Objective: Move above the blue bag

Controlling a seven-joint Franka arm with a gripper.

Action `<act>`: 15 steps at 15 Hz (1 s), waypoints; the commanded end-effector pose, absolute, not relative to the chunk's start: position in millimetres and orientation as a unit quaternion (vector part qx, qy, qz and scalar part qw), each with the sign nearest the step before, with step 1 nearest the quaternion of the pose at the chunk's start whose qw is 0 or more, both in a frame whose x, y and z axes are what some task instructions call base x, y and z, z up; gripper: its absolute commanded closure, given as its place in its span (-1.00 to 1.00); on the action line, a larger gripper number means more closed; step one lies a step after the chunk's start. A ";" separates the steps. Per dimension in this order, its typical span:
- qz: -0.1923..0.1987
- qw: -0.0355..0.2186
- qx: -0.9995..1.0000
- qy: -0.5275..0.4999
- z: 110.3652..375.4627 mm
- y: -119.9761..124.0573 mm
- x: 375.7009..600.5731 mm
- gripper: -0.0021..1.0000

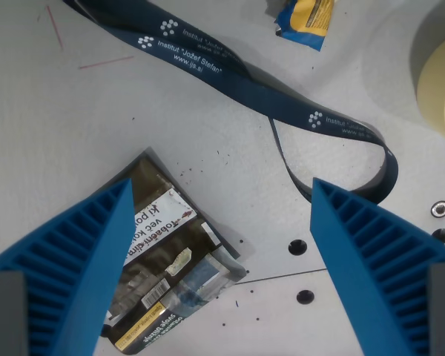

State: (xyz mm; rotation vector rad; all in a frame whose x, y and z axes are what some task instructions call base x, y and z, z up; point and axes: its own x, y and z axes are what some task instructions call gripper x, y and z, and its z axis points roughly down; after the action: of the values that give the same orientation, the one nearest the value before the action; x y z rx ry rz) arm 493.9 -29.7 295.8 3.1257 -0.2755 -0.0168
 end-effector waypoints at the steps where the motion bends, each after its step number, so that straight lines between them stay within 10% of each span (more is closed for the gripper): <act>1: -0.003 0.002 0.996 -0.088 297.4 -29.7 494.0 -1.00; 15: 0.003 0.004 0.989 -0.146 281.4 -41.8 504.3 -1.00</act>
State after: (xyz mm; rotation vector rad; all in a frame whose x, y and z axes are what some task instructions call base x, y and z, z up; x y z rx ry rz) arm 499.3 -38.8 282.7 3.1207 -0.3338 -0.0124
